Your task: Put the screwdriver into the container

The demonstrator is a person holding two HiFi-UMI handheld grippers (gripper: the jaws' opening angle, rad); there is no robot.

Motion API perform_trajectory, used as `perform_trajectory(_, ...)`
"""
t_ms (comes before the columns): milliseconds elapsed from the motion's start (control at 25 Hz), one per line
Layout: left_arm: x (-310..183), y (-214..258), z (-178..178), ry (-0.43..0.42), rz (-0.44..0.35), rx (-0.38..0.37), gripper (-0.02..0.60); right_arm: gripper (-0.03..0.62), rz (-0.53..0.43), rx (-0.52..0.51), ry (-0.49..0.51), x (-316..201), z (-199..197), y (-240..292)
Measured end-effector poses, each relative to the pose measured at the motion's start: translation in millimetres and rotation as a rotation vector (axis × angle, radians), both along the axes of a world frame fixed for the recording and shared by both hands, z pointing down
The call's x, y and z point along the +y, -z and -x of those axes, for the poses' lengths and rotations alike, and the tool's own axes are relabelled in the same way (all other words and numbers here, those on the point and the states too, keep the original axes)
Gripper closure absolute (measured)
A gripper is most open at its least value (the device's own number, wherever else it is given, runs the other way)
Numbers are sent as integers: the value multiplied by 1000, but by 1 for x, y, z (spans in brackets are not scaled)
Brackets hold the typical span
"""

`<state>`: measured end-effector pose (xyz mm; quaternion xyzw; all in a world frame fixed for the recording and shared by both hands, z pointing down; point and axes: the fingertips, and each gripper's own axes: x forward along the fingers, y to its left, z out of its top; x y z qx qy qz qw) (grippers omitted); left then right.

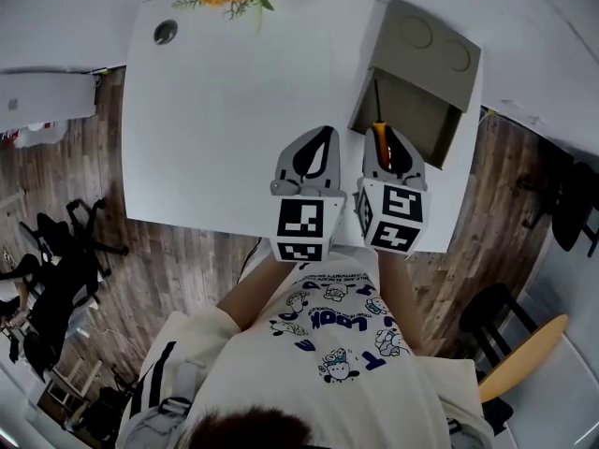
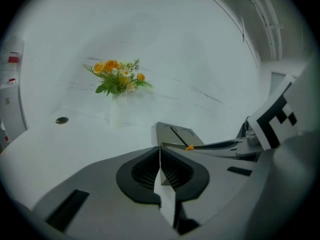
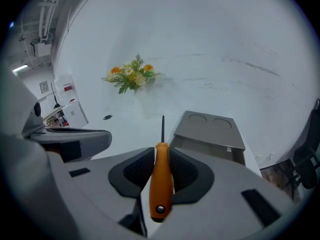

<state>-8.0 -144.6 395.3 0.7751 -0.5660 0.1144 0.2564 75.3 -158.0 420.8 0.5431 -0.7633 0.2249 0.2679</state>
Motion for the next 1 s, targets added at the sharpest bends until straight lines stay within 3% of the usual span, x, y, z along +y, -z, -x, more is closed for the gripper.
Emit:
perform_trajectory(320,-7,-7,-19,-10,27,-2,560,487,7,20,-2,-14,-25,-6)
perform_trajectory(1000,-27,-25,-56,89,87,-5,561,487,88,22,124,-37,-61,-31)
